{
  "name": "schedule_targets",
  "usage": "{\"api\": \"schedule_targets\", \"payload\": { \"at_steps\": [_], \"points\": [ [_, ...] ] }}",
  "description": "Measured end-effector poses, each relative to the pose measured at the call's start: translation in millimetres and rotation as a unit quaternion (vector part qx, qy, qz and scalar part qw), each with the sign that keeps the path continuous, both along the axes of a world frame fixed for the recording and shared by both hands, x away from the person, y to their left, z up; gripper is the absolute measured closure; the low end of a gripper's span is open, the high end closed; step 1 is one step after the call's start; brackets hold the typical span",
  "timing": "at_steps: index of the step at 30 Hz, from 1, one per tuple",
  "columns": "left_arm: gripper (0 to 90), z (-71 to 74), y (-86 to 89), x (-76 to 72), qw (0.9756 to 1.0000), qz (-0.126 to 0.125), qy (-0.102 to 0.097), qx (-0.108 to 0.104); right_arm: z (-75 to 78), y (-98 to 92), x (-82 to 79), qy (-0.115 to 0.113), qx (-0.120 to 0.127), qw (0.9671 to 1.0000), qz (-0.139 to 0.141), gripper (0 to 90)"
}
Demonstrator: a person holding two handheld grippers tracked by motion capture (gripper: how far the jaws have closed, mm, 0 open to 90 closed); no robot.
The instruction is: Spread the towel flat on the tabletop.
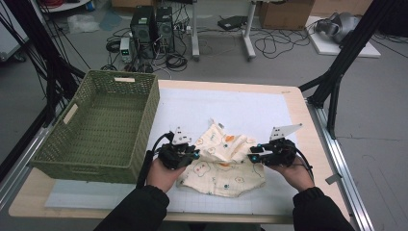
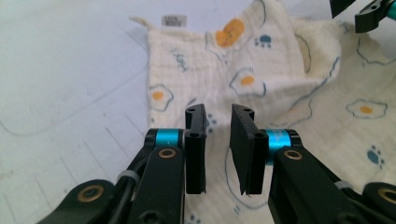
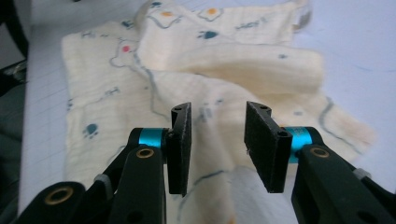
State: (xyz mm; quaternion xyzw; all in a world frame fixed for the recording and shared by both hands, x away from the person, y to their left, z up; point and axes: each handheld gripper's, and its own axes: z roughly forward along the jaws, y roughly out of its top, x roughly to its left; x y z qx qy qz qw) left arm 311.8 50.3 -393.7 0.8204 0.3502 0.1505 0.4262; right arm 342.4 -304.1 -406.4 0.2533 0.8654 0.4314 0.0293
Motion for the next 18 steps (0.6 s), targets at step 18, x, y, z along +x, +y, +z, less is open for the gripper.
{"api": "schedule_targets", "payload": {
  "at_steps": [18],
  "points": [
    [76.6,-24.7,-23.5,54.4,0.9979,0.052,0.026,0.029,-13.7,-4.8,38.3,0.007,-0.038,0.9975,-0.06,59.0]
  ]
}}
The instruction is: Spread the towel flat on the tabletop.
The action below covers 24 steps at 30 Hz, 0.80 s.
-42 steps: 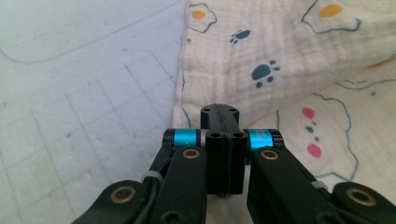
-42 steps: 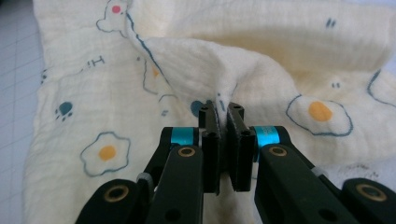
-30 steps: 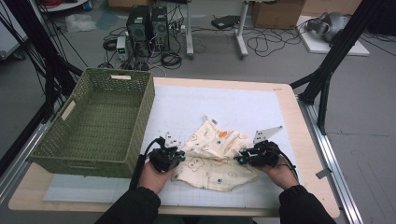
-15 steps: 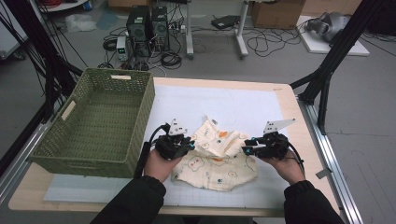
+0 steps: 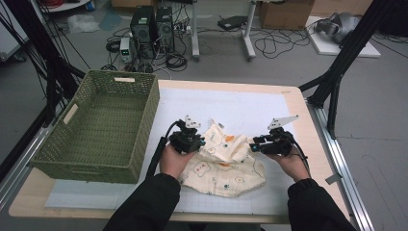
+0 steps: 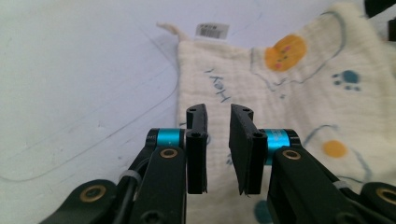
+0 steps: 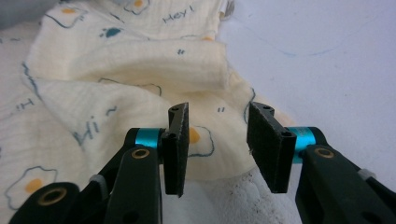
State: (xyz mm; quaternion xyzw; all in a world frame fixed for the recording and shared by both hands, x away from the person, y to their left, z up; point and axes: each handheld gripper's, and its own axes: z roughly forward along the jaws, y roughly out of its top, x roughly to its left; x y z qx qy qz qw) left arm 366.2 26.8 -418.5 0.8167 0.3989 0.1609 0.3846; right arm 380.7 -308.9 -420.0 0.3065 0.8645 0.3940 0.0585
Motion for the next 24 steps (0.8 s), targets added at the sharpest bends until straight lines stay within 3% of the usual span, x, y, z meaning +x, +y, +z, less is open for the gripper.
{"api": "schedule_targets", "payload": {
  "at_steps": [4,9,12,15,17,21,24],
  "points": [
    [76.5,-7.4,2.0,8.0,0.9997,0.019,0.013,0.009,-6.8,4.5,4.4,0.005,-0.016,0.9999,-0.002,59.1],
    [72.0,-15.1,-3.0,8.4,0.9982,0.014,0.013,0.056,-11.8,6.9,7.8,0.005,-0.036,0.9993,-0.006,60.0],
    [76.1,-16.9,-5.6,7.8,0.9983,0.009,0.01,0.057,-14.7,8.5,8.5,0.008,-0.05,0.9987,-0.006,61.3],
    [86.2,-17.1,-9.2,5.5,0.9977,0.0,0.002,0.068,-15.5,11.0,8.7,0.005,-0.053,0.9985,-0.007,66.4],
    [87.3,-17.0,-8.1,5.9,0.9979,0.0,0.006,0.064,-16.3,11.6,9.6,0.004,-0.051,0.9987,-0.005,73.0],
    [88.4,-15.9,-7.7,5.9,0.9977,0.016,0.01,0.066,-17.3,11.3,11.5,0.018,-0.037,0.9992,0.003,84.5],
    [88.5,-14.3,-4.9,6.3,0.9962,0.034,0.005,0.08,-15.9,13.1,11.8,0.015,-0.043,0.9989,0.01,86.6]
  ]
}}
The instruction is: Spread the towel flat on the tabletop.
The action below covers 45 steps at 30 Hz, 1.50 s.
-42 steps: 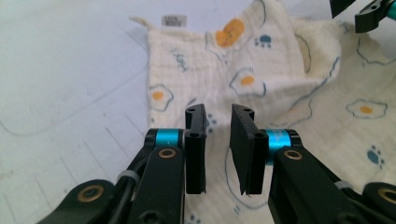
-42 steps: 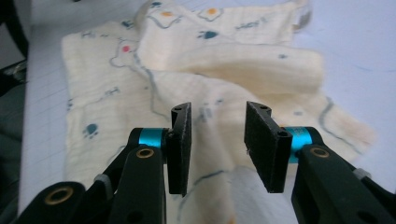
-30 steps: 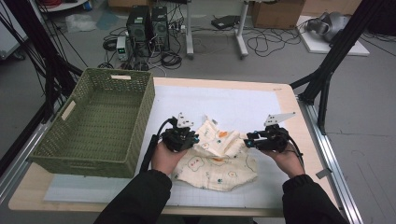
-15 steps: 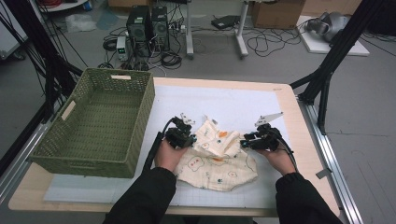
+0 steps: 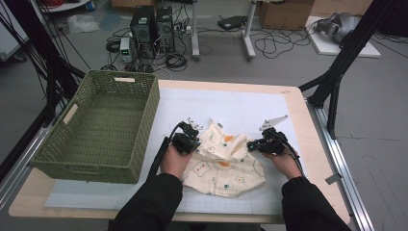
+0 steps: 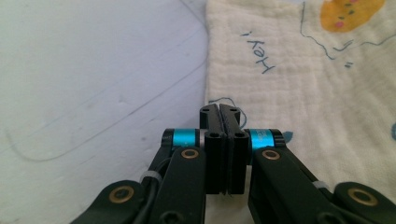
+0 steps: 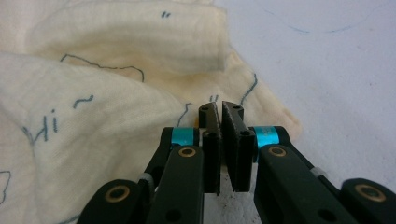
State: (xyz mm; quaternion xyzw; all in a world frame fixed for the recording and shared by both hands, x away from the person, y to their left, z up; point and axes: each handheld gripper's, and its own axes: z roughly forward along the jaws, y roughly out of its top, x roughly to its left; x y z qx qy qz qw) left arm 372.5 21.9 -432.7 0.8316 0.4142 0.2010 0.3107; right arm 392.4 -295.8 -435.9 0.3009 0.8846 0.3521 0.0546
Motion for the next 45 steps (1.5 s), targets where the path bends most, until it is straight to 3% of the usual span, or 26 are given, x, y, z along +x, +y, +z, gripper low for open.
{"api": "schedule_targets", "payload": {
  "at_steps": [5,11,17,20,23,26,29,33,37,45],
  "points": [
    [88.7,7.1,13.7,1.3,0.9993,0.035,-0.012,-0.008,4.5,1.1,2.1,-0.007,-0.012,0.9999,-0.006,87.1],
    [88.6,12.6,25.1,1.6,0.9968,0.073,-0.031,-0.016,18.3,0.3,9.2,-0.03,-0.018,0.9992,-0.021,87.0],
    [88.7,16.6,32.1,0.8,0.9929,0.102,-0.058,-0.02,33.8,-4.2,18.9,-0.06,-0.008,0.9971,-0.046,87.1],
    [87.7,15.5,33.2,2.6,0.9919,0.112,-0.055,-0.025,37.6,-6.0,23.4,-0.075,0.001,0.9953,-0.062,84.0],
    [81.4,14.1,32.7,3.3,0.9919,0.11,-0.054,-0.03,34.6,-8.1,26.4,-0.074,0.012,0.9939,-0.081,74.3],
    [77.5,15.6,32.8,2.0,0.9927,0.102,-0.052,-0.036,32.3,-9.6,26.2,-0.067,0.005,0.9947,-0.078,71.1],
    [77.4,16.2,32.5,-0.3,0.9937,0.094,-0.048,-0.039,33.5,-12.1,21.8,-0.064,0.015,0.9951,-0.074,69.8],
    [76.8,18.2,33.3,-5.8,0.9942,0.081,-0.049,-0.051,32.5,-15.7,12.0,-0.065,0.013,0.9956,-0.066,67.4],
    [76.1,14.1,36.3,-13.7,0.9951,0.064,-0.047,-0.06,30.2,-20.4,-0.1,-0.056,0.027,0.9965,-0.056,64.2],
    [75.3,7.6,41.7,-24.7,0.9952,0.053,-0.04,-0.072,33.3,-17.7,-22.0,-0.058,0.034,0.9976,-0.018,64.7]
  ]
}}
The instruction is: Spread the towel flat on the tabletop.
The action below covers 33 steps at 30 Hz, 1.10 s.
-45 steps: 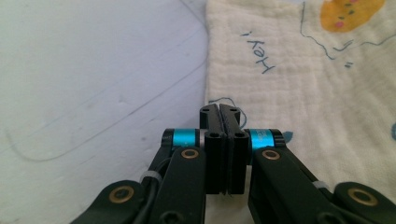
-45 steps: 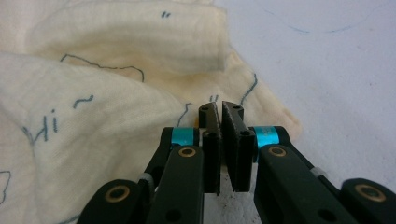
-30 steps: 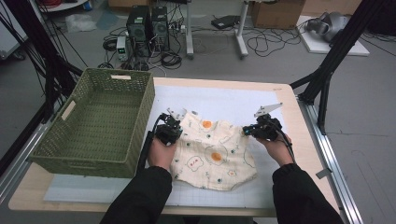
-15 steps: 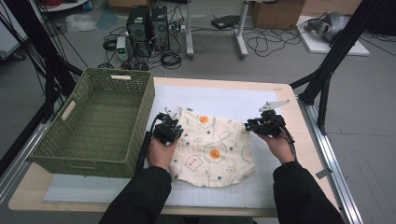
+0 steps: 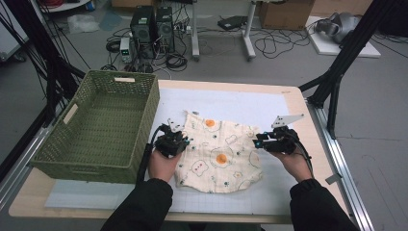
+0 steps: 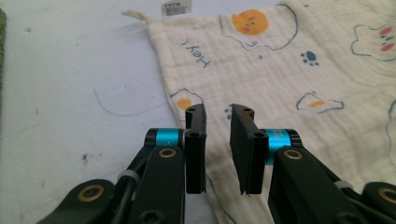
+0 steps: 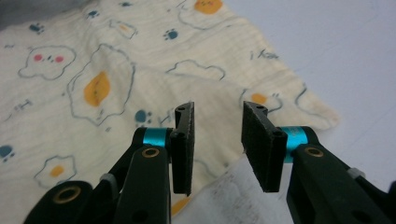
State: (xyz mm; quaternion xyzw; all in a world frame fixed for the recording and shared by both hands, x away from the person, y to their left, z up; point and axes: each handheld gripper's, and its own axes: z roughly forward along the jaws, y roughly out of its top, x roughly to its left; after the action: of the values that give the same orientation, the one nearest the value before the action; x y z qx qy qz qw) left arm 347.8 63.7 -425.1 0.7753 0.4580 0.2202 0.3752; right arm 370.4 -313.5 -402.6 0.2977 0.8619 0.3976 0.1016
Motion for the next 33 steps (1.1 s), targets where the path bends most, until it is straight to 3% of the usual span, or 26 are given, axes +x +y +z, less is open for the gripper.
{"api": "schedule_targets", "payload": {
  "at_steps": [4,8,14,16,19,26,27,33],
  "points": [
    [73.6,-2.2,3.1,-6.2,0.9999,-0.014,0.002,-0.002,-9.9,-1.8,-10.1,0.012,0.005,0.9999,0.01,64.9],
    [72.2,-7.3,2.3,-7.2,0.9995,-0.024,0.02,0.007,-22.9,1.8,-12.7,0.029,-0.019,0.9993,0.015,65.6],
    [86.4,-14.1,-2.7,-5.3,0.9982,-0.036,0.042,0.021,-33.3,7.9,-10.9,0.047,-0.041,0.9977,0.028,77.6],
    [88.4,-14.2,-2.8,-5.2,0.9983,-0.037,0.04,0.02,-33.2,7.8,-11.5,0.048,-0.039,0.9975,0.035,85.8],
    [89.4,-14.5,-2.5,-5.2,0.9982,-0.041,0.041,0.018,-32.3,6.6,-11.8,0.049,-0.042,0.9967,0.048,88.3],
    [89.2,-12.0,-2.9,-7.6,0.9982,-0.044,0.04,0.011,-27.6,-7.7,-19.0,0.052,-0.037,0.997,0.043,88.4],
    [85.8,-11.2,-2.7,-7.8,0.9983,-0.042,0.04,0.008,-27.1,-9.8,-20.5,0.052,-0.034,0.9973,0.039,88.0],
    [71.7,-6.3,-0.8,-13.8,0.9971,-0.065,0.04,0.003,-20.4,-13.8,-25.8,0.035,-0.002,0.9988,0.035,69.5]
  ]
}}
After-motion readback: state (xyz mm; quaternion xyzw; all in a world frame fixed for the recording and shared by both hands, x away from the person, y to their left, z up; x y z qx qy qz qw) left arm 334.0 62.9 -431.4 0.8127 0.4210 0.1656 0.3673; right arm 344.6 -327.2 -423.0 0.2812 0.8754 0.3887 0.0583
